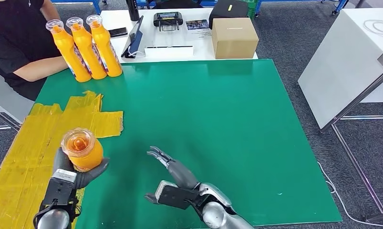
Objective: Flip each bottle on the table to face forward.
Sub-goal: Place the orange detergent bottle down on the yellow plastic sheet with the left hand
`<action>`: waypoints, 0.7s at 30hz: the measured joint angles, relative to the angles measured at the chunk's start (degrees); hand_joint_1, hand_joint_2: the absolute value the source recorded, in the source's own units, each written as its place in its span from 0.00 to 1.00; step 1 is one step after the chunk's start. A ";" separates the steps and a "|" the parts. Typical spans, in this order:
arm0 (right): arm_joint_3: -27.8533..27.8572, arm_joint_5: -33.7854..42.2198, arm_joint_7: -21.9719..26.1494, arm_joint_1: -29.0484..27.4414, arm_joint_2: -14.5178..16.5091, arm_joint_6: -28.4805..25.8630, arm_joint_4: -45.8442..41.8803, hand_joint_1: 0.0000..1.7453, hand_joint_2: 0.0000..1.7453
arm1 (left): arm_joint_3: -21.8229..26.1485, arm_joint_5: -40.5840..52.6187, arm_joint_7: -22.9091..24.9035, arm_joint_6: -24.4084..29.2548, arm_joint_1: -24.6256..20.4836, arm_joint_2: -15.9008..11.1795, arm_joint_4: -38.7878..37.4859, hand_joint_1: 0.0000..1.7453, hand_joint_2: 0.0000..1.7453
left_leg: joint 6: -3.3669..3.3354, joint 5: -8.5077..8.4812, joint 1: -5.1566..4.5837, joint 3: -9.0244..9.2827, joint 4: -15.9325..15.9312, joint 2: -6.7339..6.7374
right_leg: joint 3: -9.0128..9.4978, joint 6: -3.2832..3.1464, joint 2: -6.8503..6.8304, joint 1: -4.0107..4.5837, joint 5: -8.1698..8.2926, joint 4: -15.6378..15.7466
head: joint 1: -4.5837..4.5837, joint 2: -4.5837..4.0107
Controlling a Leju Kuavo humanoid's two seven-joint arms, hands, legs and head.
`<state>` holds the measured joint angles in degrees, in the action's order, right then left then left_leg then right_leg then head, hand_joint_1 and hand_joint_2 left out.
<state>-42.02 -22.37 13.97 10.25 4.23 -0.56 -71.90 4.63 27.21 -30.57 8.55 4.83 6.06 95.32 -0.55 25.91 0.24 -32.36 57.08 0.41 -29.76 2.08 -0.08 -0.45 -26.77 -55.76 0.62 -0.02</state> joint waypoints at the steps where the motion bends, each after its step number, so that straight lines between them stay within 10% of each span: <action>1: 1.06 -0.32 0.28 -1.27 -0.76 -0.17 -2.64 0.00 0.00 | 0.98 3.34 -0.01 2.84 -0.09 0.07 0.14 1.00 1.00 | 0.00 0.00 0.00 -0.01 0.00 0.00 | -0.01 0.00 0.00 0.00 0.00 0.00 | 0.01 0.00; 9: 6.74 0.66 2.76 -6.59 -5.09 0.39 -15.79 0.00 0.00 | 4.62 43.99 9.59 25.92 -0.01 0.75 -1.26 1.00 1.00 | -0.01 0.00 -0.01 -0.03 -0.01 0.01 | -0.02 0.00 0.00 -0.03 0.00 0.01 | 0.00 0.00; 14: 7.74 1.47 3.21 -6.90 -6.31 1.25 -18.32 0.00 0.00 | 4.72 55.83 20.16 23.88 -1.10 -1.37 -9.25 1.00 1.00 | -0.01 -0.01 0.00 0.00 0.00 0.02 | 0.01 0.00 0.01 -0.02 0.02 0.01 | 0.01 0.00; 21: 8.04 1.67 3.26 -6.88 -7.10 1.54 -19.24 0.00 0.00 | 4.75 56.77 21.34 23.57 -2.41 -3.80 -15.58 1.00 1.00 | 0.00 -0.01 0.01 -0.05 -0.01 0.01 | -0.02 0.00 0.01 0.01 0.00 -0.01 | 0.01 0.00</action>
<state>-33.98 -20.70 17.22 3.37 -2.86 0.98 -91.14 9.38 83.98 -9.22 32.12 2.42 2.26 79.73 -0.55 25.90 0.25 -32.41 57.07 0.41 -29.78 2.09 -0.07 -0.44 -26.77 -55.76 0.63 -0.02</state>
